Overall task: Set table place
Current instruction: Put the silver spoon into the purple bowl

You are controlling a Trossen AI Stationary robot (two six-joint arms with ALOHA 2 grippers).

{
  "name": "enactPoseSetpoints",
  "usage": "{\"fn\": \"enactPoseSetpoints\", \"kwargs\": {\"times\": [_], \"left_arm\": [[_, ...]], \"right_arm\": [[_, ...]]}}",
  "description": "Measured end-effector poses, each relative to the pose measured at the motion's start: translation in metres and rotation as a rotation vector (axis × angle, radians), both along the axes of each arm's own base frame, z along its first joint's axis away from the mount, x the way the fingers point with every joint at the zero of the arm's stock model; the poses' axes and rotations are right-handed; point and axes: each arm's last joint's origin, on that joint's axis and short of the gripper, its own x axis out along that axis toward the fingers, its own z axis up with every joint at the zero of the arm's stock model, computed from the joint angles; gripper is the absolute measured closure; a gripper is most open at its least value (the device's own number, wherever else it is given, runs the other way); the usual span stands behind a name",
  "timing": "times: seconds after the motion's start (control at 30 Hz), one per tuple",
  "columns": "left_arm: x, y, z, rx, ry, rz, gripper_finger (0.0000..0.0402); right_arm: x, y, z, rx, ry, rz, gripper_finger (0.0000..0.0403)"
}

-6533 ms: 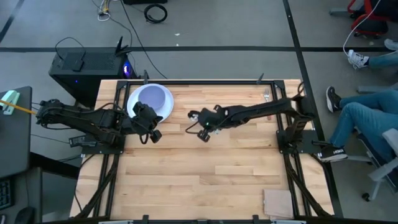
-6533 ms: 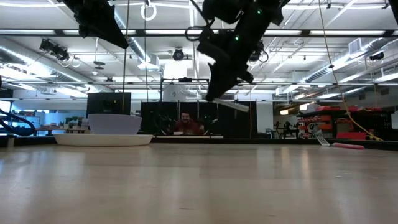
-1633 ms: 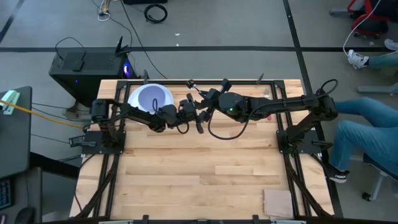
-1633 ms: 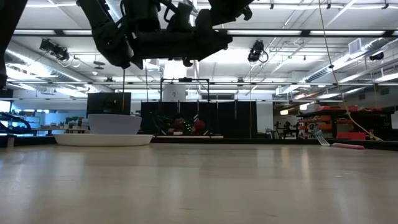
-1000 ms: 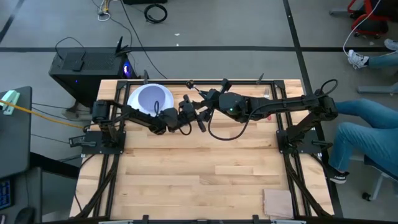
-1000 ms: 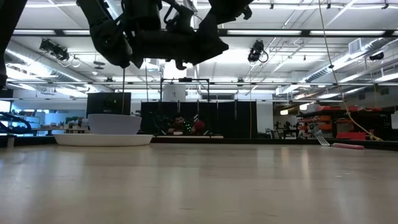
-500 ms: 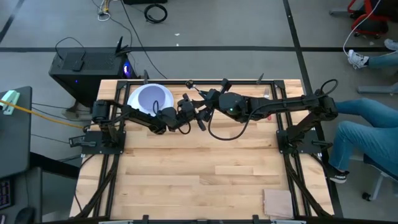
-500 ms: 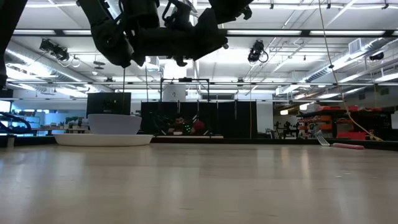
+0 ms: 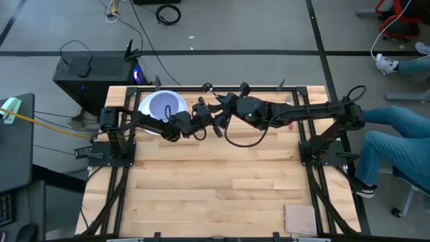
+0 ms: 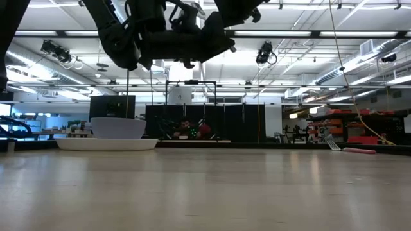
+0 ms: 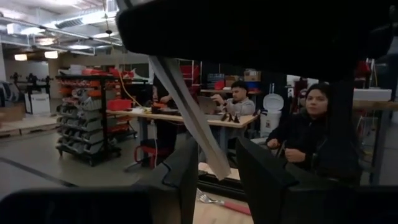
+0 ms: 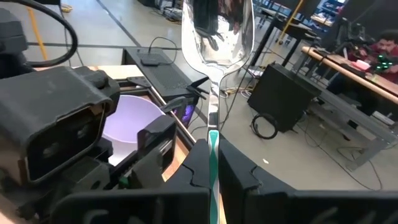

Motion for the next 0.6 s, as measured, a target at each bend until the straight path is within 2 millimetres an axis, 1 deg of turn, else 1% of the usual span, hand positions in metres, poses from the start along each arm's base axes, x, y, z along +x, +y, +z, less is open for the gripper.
{"fn": "enactPoseSetpoints", "kwargs": {"times": [0.2,0.3,0.5,0.6], "left_arm": [[0.0011,-0.0004,0.0014,0.054,0.021,-0.009,0.0290],[0.0013,-0.0004,0.0020,0.055,0.018,-0.010,0.0304],[0.0011,0.0006,0.0020,0.045,0.014,-0.002,0.0346],[0.0006,0.0037,0.0020,0.045,0.014,0.006,0.0352]], "right_arm": [[0.0011,0.0016,-0.0003,0.024,-0.001,0.066,0.0391],[0.0008,0.0016,0.0001,0.024,-0.002,0.067,0.0391],[0.0003,0.0020,0.0004,0.019,0.004,0.070,0.0391],[0.0002,0.0022,0.0005,0.016,0.006,0.071,0.0391]]}}
